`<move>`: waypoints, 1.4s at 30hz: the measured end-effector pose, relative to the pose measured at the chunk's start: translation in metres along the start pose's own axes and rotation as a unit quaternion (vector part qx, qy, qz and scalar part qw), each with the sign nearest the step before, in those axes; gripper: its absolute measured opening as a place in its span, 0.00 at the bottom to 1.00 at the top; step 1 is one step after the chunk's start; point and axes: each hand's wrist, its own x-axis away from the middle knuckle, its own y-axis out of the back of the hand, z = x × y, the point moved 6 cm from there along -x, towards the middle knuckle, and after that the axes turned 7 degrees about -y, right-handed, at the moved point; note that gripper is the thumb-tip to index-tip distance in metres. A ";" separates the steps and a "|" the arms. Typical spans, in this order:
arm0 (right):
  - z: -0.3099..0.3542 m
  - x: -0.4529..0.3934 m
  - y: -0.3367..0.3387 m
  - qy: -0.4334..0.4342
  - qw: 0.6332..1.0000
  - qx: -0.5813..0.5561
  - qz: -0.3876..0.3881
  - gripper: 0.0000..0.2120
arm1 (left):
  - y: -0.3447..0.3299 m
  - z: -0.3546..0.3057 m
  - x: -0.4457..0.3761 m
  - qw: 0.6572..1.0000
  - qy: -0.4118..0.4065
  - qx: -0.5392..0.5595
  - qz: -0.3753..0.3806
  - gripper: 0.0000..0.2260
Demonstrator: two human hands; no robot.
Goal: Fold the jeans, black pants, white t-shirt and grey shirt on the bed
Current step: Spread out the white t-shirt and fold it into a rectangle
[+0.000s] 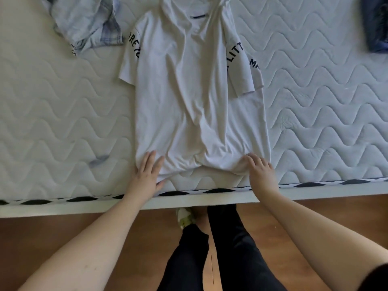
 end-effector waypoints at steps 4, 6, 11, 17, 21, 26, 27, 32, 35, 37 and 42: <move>-0.006 -0.006 0.012 -0.094 0.989 -0.113 0.011 0.19 | 0.012 -0.004 0.004 0.996 -0.025 0.058 -0.066 0.28; -0.012 -0.007 0.015 -0.130 0.974 -0.186 0.009 0.12 | 0.023 0.000 0.001 0.988 0.002 0.105 -0.117 0.21; -0.036 -0.007 0.025 -0.219 0.929 -0.297 -0.036 0.09 | 0.041 0.029 0.004 0.944 0.129 0.227 -0.202 0.20; -0.049 0.001 0.023 -0.253 0.926 -0.275 -0.047 0.25 | 0.047 0.055 0.022 0.918 0.187 0.253 -0.242 0.29; -0.068 0.005 0.012 -0.328 0.896 -0.295 -0.052 0.26 | 0.030 0.076 0.035 0.860 0.312 0.311 -0.258 0.21; -0.082 0.011 -0.004 -0.390 0.848 -0.358 -0.042 0.10 | 0.002 0.076 0.039 0.651 0.421 0.563 -0.287 0.13; -0.077 0.009 -0.006 -0.379 0.843 -0.381 -0.033 0.09 | -0.002 0.074 0.036 0.612 0.427 0.600 -0.287 0.11; -0.055 -0.001 -0.015 -0.374 0.774 -0.511 0.010 0.17 | -0.016 0.066 0.027 0.552 0.419 0.675 -0.252 0.05; -0.059 -0.003 -0.020 -0.401 0.736 -0.546 0.003 0.15 | -0.015 0.070 0.031 0.611 0.431 0.615 -0.250 0.06; -0.064 -0.004 -0.022 -0.411 0.740 -0.532 -0.001 0.13 | -0.008 0.075 0.037 0.676 0.424 0.549 -0.248 0.09; -0.087 0.005 -0.021 -0.432 0.770 -0.468 -0.011 0.16 | 0.010 0.088 0.058 0.744 0.402 0.457 -0.276 0.06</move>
